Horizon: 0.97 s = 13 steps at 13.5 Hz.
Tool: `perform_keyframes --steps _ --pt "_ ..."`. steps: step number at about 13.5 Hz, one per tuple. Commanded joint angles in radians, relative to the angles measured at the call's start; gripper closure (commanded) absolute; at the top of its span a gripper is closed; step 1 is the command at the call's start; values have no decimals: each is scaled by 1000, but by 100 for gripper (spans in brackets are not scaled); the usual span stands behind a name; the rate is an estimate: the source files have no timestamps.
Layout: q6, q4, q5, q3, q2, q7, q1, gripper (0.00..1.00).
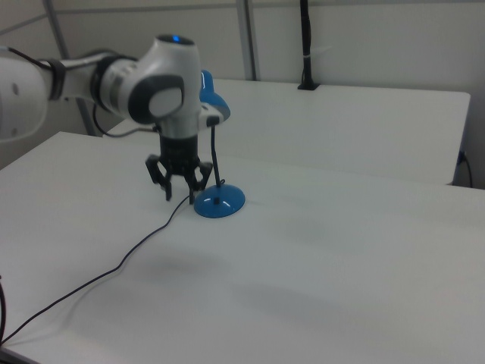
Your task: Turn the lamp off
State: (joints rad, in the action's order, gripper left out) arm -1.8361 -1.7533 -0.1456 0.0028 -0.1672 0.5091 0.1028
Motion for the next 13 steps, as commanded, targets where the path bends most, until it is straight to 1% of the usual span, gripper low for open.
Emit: perform_keyframes --steps 1,3,4,5,6,7,10,13 --pt "106 43 76 -14 99 -133 -26 0" --pt "133 44 104 -13 152 -246 -52 0" --pt "158 44 122 -17 184 -279 -75 0" --pt "161 47 132 -17 198 -287 -78 0" --pt "163 87 133 -18 198 -316 -78 0" --pt "163 124 132 -36 187 -343 -74 0" --pt "161 130 130 -61 186 -348 -77 0" --pt "166 130 132 -58 187 -347 -77 0"
